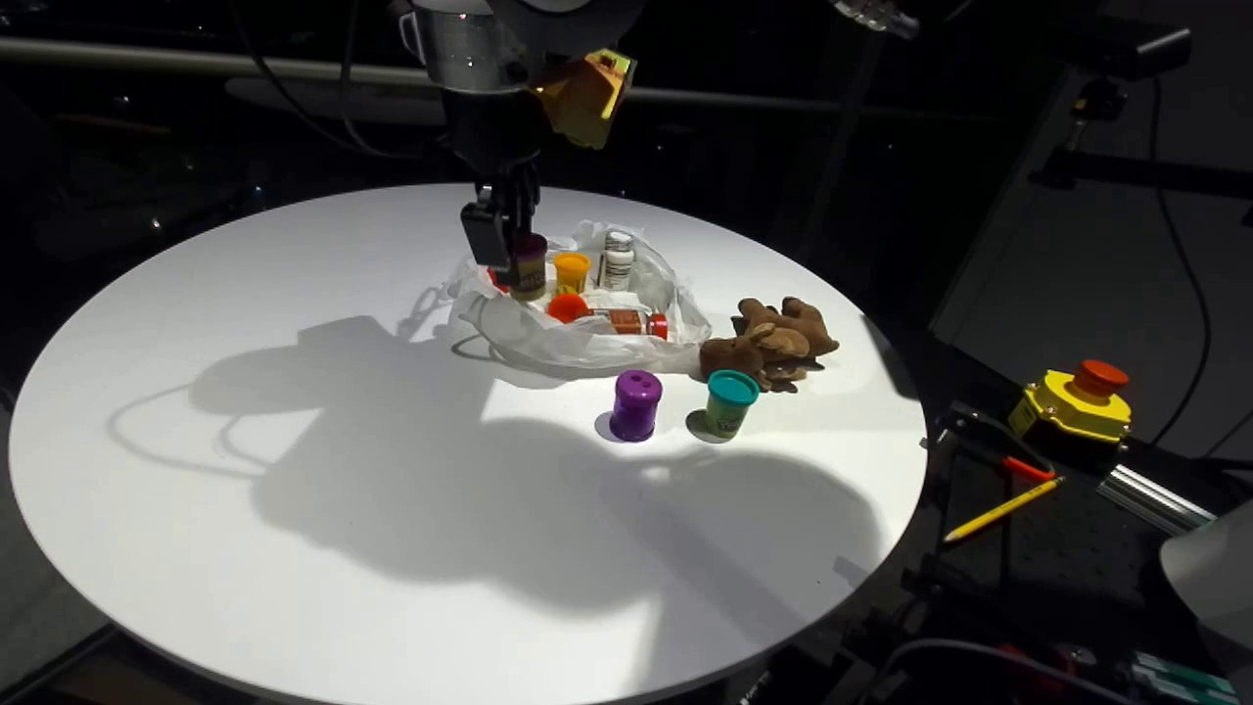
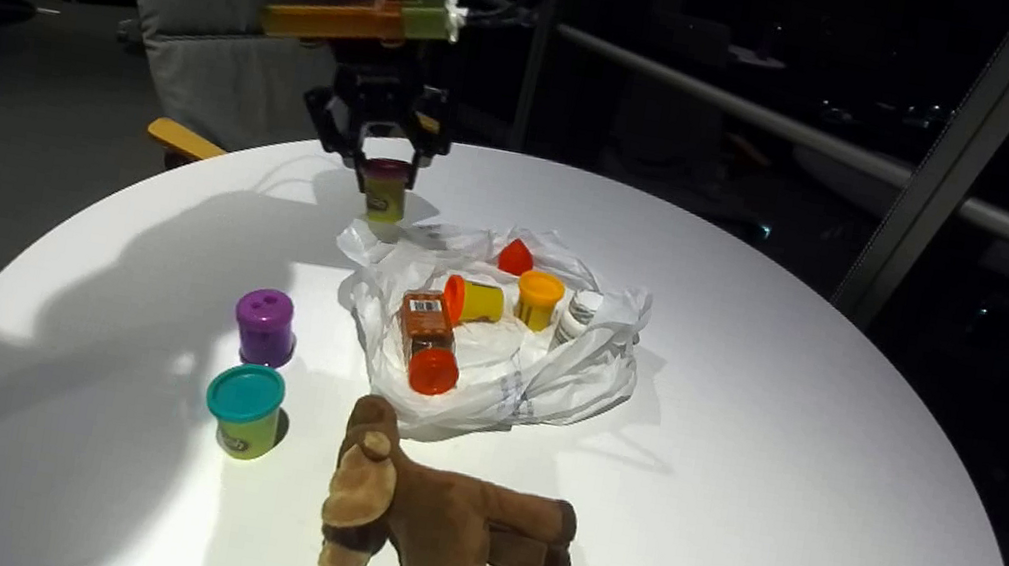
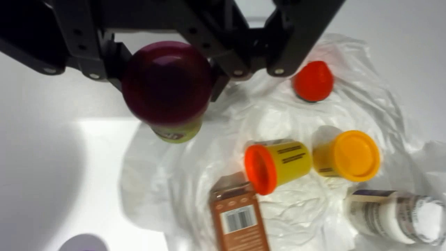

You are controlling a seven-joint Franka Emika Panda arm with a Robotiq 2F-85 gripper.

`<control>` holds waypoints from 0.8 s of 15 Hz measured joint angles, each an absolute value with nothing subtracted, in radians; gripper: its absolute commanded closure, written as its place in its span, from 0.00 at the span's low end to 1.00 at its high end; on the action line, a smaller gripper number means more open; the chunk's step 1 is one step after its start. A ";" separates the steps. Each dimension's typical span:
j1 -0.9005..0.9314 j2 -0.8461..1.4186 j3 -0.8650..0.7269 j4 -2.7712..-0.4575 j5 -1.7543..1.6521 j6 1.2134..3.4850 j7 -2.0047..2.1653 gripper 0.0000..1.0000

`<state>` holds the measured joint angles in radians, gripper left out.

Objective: Remove all the contents from the white plastic bag one at a time and put them on the table

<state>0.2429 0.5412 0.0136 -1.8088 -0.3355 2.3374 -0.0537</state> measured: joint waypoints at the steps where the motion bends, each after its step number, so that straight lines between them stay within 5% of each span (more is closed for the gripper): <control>1: 0.253 0.521 0.037 -1.847 -0.335 2.331 -0.053 0.76; 10: 0.340 0.522 0.038 -2.105 -0.485 2.608 0.149 0.76; 11: 0.353 0.526 0.018 -2.122 -0.513 2.639 0.177 0.35; 12: 0.366 0.528 -0.001 -2.135 -0.535 2.663 0.199 0.25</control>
<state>0.3659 0.5278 -0.0006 -2.1354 -0.5347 2.6634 0.1992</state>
